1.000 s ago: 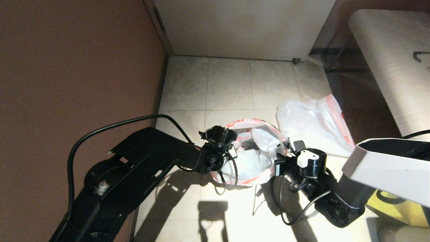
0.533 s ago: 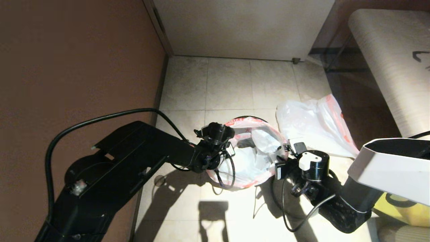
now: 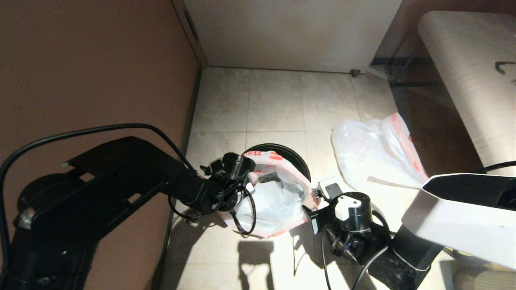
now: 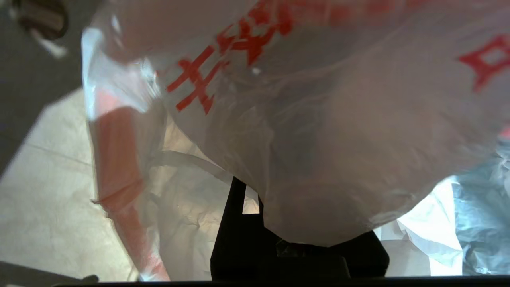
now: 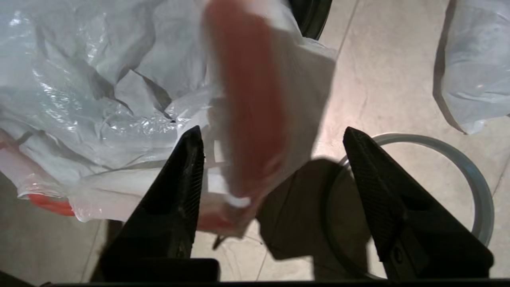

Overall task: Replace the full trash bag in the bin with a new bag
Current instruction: Put the new garbage bag on the trash can

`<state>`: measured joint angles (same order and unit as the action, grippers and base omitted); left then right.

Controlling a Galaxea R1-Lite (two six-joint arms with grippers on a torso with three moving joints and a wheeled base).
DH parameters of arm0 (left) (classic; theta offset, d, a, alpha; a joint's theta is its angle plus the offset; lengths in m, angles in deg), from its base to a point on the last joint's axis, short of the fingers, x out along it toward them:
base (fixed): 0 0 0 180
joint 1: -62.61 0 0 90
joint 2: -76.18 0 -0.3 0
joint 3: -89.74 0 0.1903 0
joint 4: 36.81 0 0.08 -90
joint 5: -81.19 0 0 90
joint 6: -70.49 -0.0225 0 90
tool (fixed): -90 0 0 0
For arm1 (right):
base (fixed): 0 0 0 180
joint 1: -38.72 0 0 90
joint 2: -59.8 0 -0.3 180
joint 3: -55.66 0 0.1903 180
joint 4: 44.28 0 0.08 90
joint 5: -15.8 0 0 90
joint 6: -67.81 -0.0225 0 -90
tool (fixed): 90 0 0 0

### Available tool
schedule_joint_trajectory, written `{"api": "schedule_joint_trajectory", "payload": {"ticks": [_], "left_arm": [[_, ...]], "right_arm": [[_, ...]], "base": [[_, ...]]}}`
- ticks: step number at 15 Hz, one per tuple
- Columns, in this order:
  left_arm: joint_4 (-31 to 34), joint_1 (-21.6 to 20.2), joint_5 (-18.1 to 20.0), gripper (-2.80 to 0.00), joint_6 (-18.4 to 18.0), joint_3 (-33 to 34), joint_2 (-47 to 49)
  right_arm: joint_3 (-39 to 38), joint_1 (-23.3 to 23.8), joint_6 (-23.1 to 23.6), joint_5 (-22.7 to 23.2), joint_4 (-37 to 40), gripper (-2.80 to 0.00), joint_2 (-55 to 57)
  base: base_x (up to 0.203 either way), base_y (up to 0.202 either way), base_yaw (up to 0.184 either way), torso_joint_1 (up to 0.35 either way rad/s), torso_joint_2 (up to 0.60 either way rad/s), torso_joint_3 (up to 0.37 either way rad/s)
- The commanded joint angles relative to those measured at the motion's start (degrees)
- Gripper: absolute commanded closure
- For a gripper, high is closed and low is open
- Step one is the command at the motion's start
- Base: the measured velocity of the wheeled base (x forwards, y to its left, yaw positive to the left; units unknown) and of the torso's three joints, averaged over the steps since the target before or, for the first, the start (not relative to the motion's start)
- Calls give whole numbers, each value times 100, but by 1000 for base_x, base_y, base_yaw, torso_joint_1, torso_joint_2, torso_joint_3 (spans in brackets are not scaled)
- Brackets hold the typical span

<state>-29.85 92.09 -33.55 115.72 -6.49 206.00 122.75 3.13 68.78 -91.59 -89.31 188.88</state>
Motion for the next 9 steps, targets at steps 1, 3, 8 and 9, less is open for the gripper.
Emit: {"api": "schedule_joint_trajectory", "payload": {"ticks": [1, 3, 8, 9], "left_arm": [[-445, -131, 4, 0, 54, 372, -80], [-563, -327, 124, 0, 46, 351, -61], [-587, -418, 201, 0, 55, 328, 194], [-588, -425, 202, 0, 54, 321, 223]], "right_arm": [[14, -170, -1, -13, -24, -280, 13], [152, -242, 2, -31, 132, -280, -25], [-233, -443, -520, 823, 237, -280, -556], [-379, -429, -593, 858, 227, -280, -713]], "base": [[0, 0, 0, 0, 0, 0], [0, 0, 0, 0, 0, 0], [0, 0, 0, 0, 0, 0], [0, 0, 0, 0, 0, 0]]}}
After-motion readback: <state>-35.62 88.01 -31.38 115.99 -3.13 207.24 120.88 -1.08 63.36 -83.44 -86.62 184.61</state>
